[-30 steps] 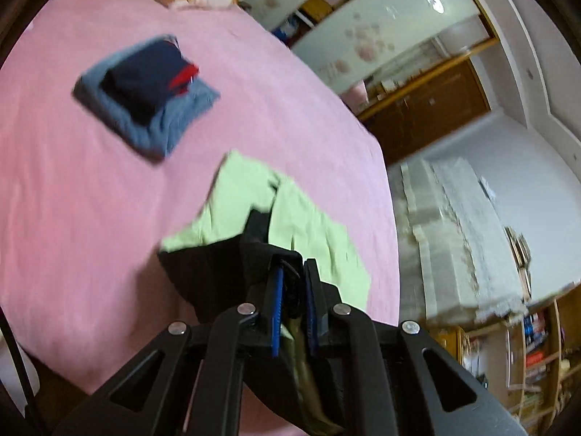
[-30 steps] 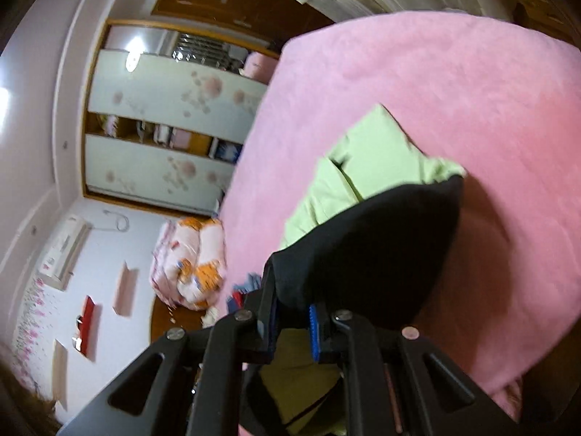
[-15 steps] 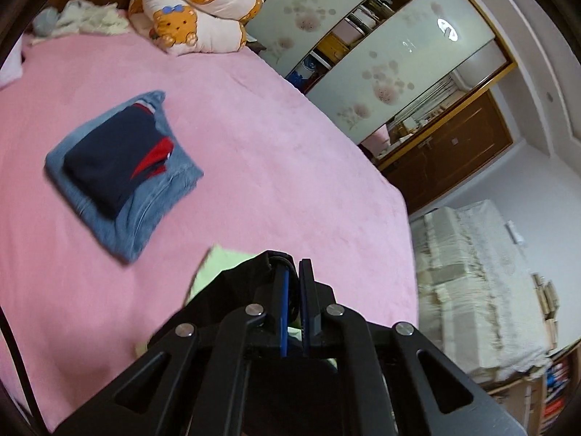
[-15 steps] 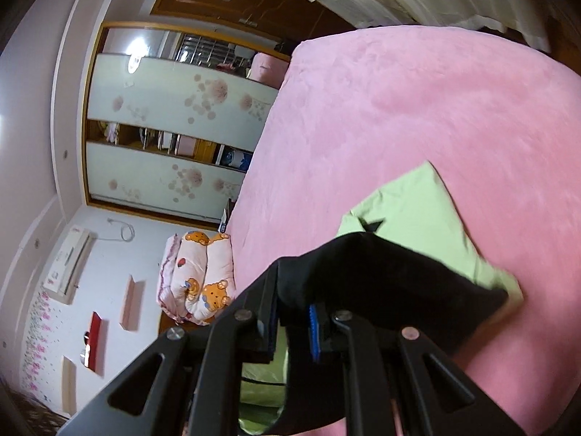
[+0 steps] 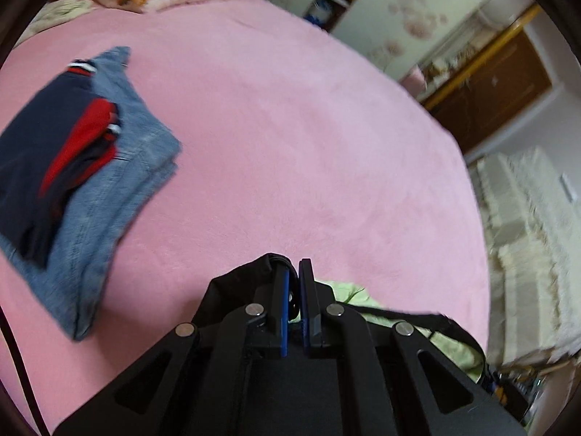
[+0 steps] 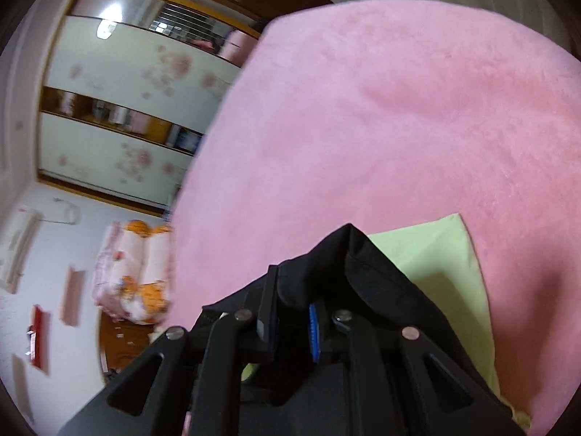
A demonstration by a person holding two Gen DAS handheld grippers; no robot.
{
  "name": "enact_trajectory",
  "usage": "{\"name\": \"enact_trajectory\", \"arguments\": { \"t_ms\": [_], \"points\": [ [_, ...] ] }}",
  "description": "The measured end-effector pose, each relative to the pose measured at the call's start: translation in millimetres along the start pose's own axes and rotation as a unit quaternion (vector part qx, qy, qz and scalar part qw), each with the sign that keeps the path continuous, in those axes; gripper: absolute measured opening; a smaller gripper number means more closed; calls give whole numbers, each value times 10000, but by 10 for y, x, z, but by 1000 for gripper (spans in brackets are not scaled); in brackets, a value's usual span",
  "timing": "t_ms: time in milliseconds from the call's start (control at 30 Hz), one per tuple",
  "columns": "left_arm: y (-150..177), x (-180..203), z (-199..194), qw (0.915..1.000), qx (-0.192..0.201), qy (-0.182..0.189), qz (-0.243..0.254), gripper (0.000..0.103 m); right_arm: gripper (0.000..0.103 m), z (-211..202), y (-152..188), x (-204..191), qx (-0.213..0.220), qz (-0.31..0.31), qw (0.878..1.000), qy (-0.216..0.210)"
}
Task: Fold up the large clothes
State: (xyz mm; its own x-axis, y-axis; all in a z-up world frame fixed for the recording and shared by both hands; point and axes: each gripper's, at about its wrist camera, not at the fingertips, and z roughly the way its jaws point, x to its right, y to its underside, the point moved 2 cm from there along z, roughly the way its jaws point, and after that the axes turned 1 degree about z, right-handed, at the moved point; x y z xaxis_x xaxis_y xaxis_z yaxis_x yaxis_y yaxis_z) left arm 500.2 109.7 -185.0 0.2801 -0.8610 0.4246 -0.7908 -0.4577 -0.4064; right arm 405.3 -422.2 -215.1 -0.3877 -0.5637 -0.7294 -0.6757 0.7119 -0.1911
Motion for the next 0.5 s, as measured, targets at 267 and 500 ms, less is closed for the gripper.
{"name": "enact_trajectory", "arguments": {
  "t_ms": [267,500],
  "points": [
    [-51,384,96,9974,-62,-346,631,34,20,256,3,34,-151,-43,9975,690],
    [49,576,-58,9914,-511,-657,1013,61,51,99,44,-297,-75,-758,9871,1410]
  ]
}}
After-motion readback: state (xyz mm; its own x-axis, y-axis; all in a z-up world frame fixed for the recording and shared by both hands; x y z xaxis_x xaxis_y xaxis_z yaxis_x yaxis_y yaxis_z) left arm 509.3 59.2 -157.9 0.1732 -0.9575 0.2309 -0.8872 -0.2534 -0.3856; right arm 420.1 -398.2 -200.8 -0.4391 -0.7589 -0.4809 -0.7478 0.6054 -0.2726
